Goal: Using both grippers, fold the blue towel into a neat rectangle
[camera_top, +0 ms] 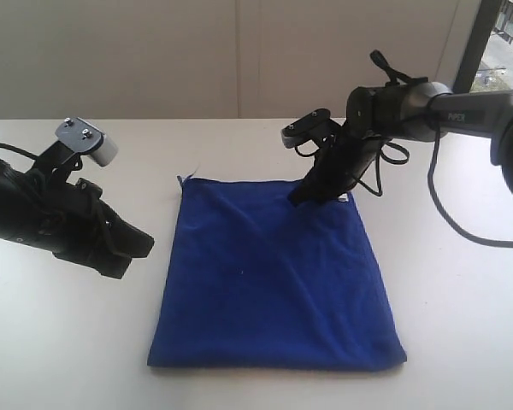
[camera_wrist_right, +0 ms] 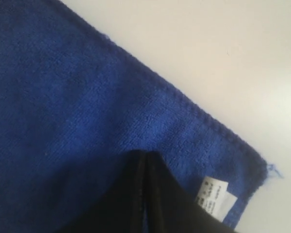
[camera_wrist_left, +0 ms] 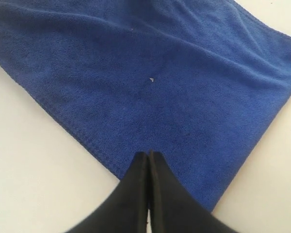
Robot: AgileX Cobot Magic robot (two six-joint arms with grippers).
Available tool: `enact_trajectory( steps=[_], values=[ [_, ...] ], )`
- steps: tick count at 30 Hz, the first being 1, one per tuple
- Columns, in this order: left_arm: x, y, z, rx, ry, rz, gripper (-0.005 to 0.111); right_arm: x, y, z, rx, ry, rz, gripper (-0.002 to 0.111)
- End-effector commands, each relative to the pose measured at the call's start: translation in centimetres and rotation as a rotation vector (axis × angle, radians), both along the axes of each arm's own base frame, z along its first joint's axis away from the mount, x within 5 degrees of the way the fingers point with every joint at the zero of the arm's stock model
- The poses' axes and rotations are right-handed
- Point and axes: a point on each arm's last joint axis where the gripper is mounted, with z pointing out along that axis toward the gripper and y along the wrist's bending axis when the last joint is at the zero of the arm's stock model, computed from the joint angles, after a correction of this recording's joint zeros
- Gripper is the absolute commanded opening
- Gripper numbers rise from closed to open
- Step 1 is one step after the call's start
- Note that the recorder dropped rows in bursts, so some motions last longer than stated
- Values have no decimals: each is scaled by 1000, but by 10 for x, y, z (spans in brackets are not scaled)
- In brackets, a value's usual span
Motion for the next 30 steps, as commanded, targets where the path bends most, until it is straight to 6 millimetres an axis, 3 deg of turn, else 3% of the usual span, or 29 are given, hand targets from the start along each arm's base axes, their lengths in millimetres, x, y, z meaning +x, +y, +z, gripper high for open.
enact_trajectory(
  steps=[1, 3, 5, 7, 10, 13, 17, 20, 25, 30],
  values=[
    [-3, -1, 1, -22, 13, 2, 0, -6, 4, -16, -10, 71, 26, 0],
    [-3, -1, 1, -22, 13, 2, 0, -6, 3, -4, -22, 40, 34, 0],
    [-3, 0, 1, -13, -2, -10, 0, -5, -1, 18, -71, -17, 47, 0],
    [-3, 0, 1, 7, -41, -50, 0, -7, -17, 49, -185, -77, -48, 0],
    [-2, -1, -3, 41, -84, -112, 0, -20, -24, 77, -265, -38, -32, 0],
    [0, -3, -14, 89, -126, -231, 0, -45, -20, 97, -270, 58, 72, 0],
    [-7, -9, -24, 84, -134, -435, 0, -89, -11, 112, -136, 180, 202, 0],
    [-10, -16, -25, 101, -187, -513, 0, -128, -4, 121, -80, 147, 282, 0],
    [2, -31, -14, 167, -306, -458, 0, -194, -4, 142, -80, 45, 315, 0],
    [2, -50, 6, 259, -300, -541, 0, -232, -8, 145, -82, 34, 342, 0]
  ],
)
